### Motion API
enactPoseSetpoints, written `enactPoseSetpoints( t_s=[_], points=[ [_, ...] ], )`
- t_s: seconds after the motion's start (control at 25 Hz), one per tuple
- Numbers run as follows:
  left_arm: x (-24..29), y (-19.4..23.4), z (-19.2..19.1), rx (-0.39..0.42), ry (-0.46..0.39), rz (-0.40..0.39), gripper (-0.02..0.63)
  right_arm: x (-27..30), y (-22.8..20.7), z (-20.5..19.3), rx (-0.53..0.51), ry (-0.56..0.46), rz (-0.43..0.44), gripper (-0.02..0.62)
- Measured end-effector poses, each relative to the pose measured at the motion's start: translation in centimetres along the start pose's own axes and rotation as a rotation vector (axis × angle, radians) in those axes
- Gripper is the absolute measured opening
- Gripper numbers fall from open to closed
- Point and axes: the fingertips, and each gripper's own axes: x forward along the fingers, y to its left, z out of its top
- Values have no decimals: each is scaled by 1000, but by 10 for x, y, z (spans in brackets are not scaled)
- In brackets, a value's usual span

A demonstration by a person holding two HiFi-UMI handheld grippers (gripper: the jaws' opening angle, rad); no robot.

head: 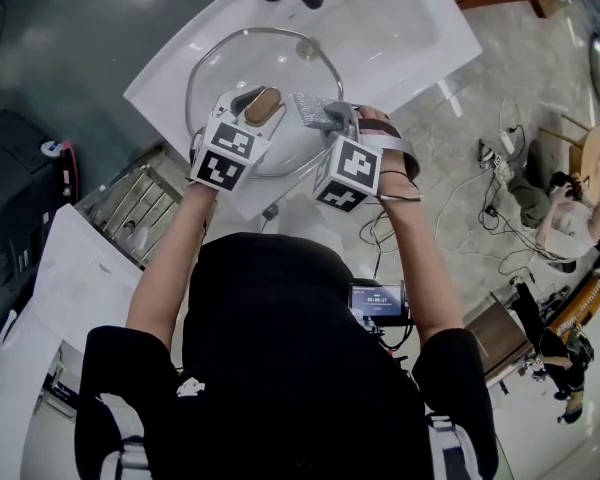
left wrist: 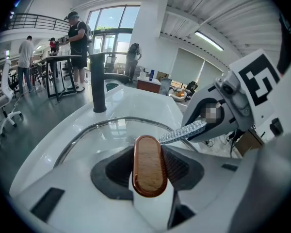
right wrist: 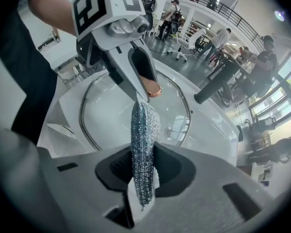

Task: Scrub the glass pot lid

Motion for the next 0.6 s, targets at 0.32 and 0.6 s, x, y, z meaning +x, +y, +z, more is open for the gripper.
enactPoseSetpoints(
  t_s=[0.32, 0.6],
  points=[
    [-14, 2, 1, 20, 31, -3, 193, -14, 11, 2, 48, -11, 59, 74],
    [-47, 6, 20, 19, -49, 6, 195, -33, 3, 16, 162, -82, 50, 72]
  ],
)
